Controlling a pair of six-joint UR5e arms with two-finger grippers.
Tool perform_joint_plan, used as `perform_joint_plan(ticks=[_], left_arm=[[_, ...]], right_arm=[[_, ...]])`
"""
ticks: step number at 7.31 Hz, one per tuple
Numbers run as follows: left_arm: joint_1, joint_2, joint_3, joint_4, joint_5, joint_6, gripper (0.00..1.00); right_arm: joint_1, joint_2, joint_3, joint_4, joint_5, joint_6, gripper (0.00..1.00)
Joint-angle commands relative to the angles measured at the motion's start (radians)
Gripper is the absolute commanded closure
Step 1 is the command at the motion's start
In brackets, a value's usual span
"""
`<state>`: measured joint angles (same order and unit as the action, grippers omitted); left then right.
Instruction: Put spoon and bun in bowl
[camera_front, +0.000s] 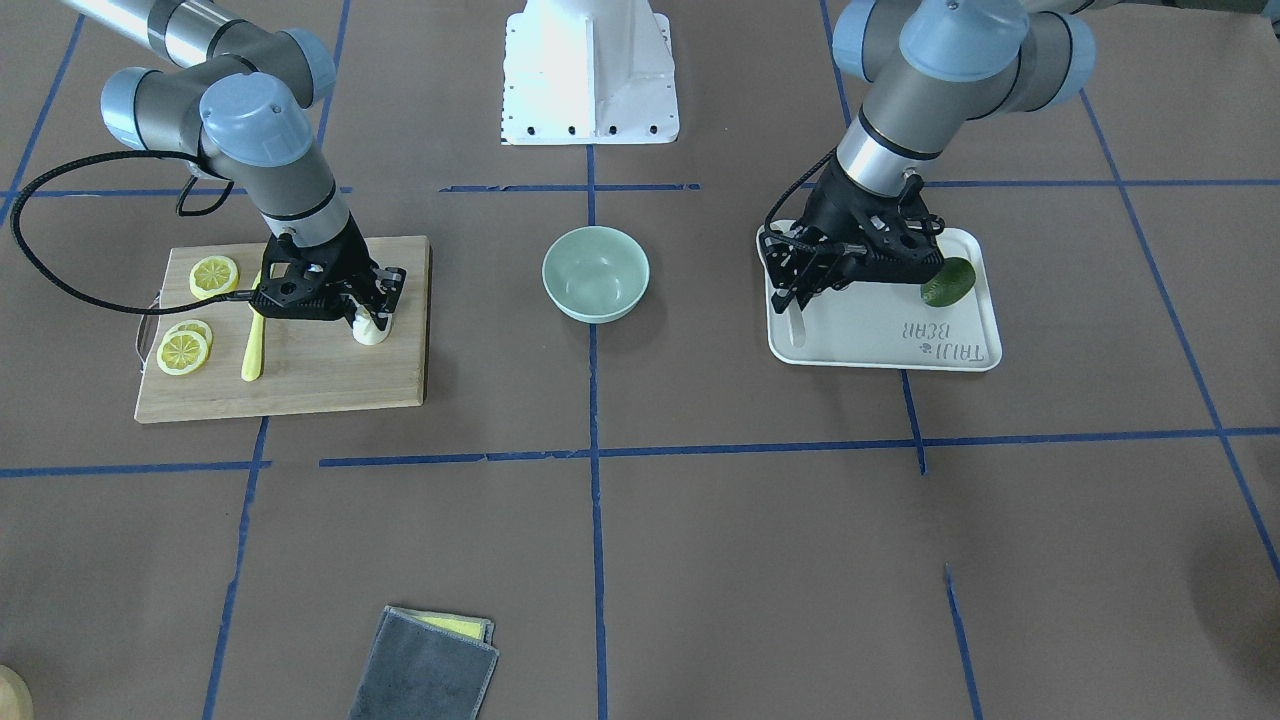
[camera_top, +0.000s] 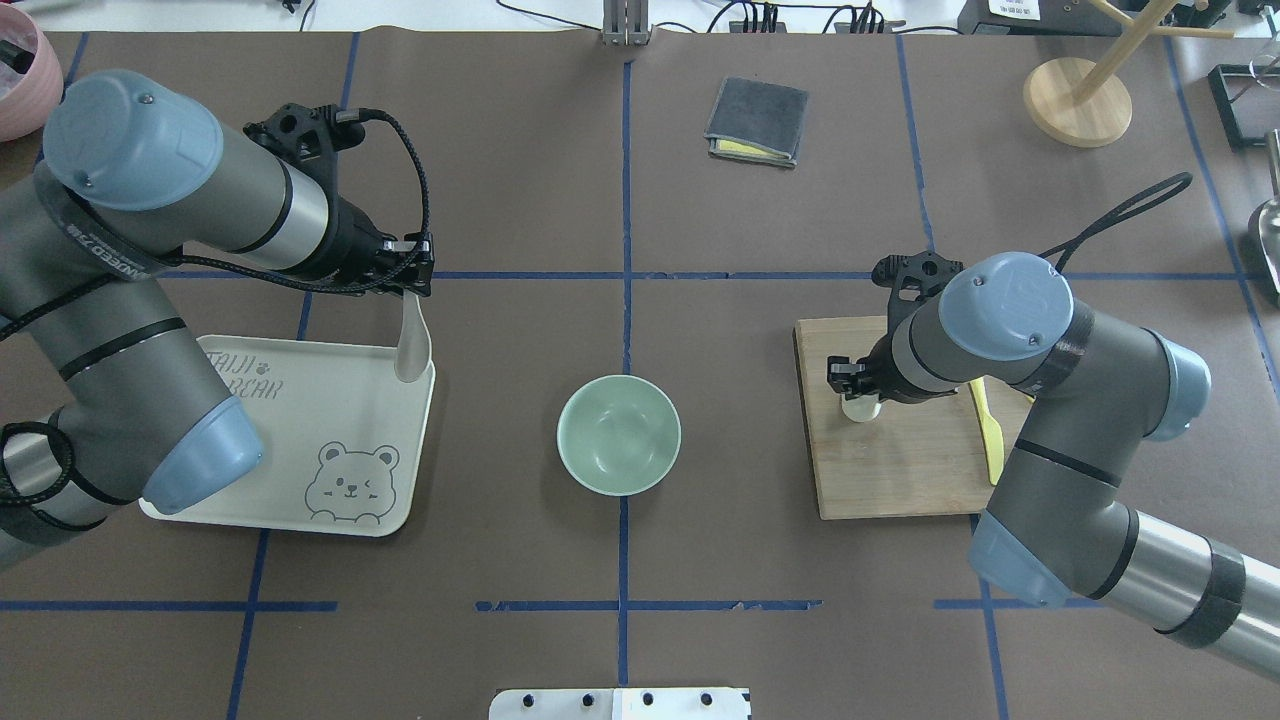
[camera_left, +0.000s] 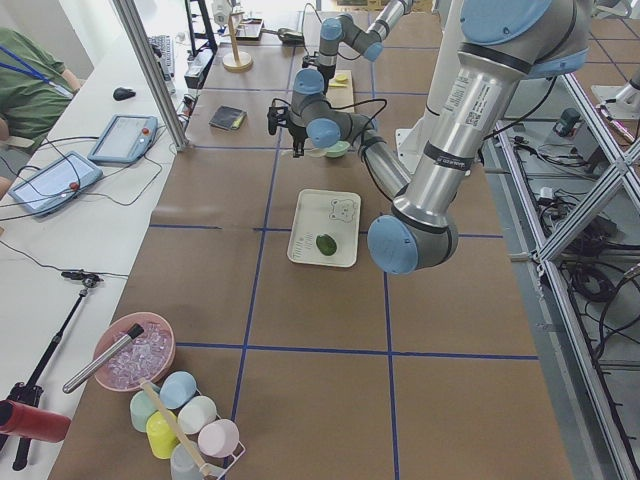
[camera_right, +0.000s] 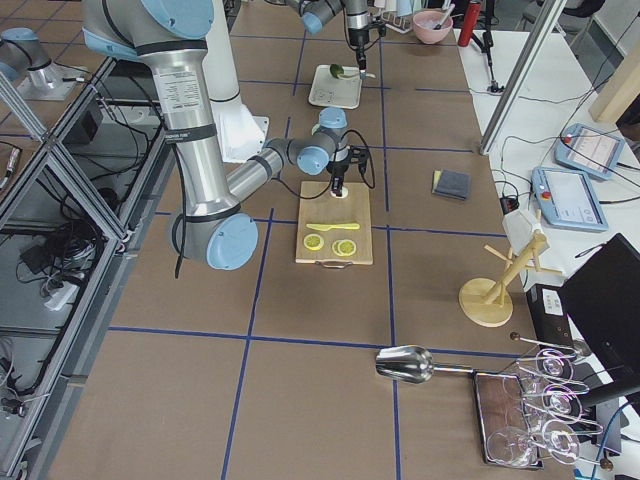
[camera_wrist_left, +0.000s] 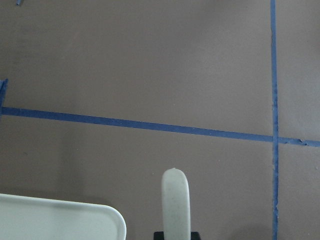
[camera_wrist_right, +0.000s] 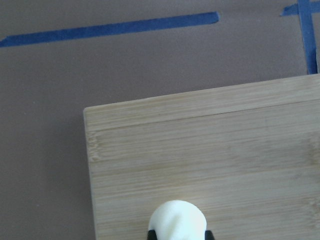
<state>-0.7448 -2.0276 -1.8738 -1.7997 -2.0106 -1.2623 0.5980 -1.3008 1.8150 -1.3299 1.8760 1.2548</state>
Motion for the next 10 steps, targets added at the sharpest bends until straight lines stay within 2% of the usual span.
perform_joint_plan(ticks=[1, 4, 5, 6, 9, 10], left_arm=[[0.047, -0.063, 0.024, -0.009, 0.001, -0.099, 1.00], [0.162, -0.169, 0.113, -0.053, 0.012, -0.235, 1.00], [0.197, -0.190, 0.158, -0.117, 0.079, -0.264, 1.00], [0.229, -0.209, 0.191, -0.153, 0.125, -0.278, 1.00], [0.240, -0.230, 0.271, -0.217, 0.153, -0.275, 1.00], [0.243, -0.229, 0.275, -0.227, 0.164, -0.272, 0.91]], right_arm=[[0.043, 0.005, 0.024, -0.008, 0.021, -0.002, 0.62], [0.147, 0.036, 0.066, -0.011, 0.136, -0.002, 0.61], [0.169, 0.046, 0.067, -0.011, 0.168, 0.000, 0.60], [0.178, 0.048, 0.072, -0.009, 0.181, -0.002, 0.60], [0.181, 0.061, 0.078, -0.009, 0.184, 0.001, 0.60], [0.181, 0.063, 0.083, -0.009, 0.183, 0.003, 0.60]])
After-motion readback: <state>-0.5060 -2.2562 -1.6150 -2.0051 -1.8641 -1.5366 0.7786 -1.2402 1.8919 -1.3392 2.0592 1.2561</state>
